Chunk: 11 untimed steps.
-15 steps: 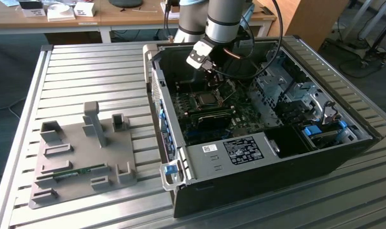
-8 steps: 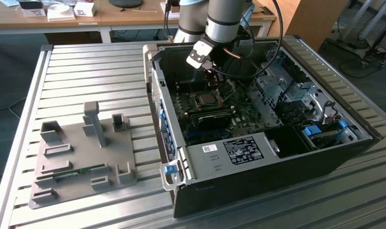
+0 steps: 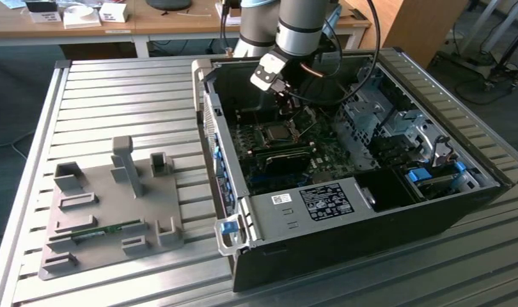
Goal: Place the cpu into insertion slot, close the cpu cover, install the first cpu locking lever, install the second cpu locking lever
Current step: 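Close the cpu cover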
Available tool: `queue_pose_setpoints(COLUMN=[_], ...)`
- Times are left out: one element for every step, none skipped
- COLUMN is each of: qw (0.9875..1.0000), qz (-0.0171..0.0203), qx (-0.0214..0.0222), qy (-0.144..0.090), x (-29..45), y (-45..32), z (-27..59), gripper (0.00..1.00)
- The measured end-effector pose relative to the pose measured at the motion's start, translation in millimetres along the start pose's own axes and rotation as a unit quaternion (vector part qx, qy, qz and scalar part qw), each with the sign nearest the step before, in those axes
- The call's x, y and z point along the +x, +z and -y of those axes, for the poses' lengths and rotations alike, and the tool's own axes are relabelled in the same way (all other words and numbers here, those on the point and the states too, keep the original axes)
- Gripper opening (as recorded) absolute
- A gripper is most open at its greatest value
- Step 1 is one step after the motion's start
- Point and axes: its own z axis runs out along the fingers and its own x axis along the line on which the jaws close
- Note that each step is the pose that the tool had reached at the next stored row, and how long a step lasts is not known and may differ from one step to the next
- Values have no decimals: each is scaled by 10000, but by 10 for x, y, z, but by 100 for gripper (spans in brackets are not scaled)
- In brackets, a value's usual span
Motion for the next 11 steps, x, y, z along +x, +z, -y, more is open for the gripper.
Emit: queue_pose_setpoints(qw=[10000,10000,10000,10000,10000,10000,10000,10000,10000,10000,10000], qz=[0,0,0,0,2,1,1,0,1,1,0], qx=[0,0,0,0,1,0,0,0,0,0,0], qy=[0,0,0,0,0,0,0,0,0,0,0], x=[0,0,0,0,0,0,0,1,1,1,2], y=[0,-1,-1,-3,-7,-8,-13,-20,-29,-38,-47], z=[0,0,0,0,0,0,-1,-1,-1,-1,-2], gripper=[11,11,11,11,11,11,11,11,11,11,11])
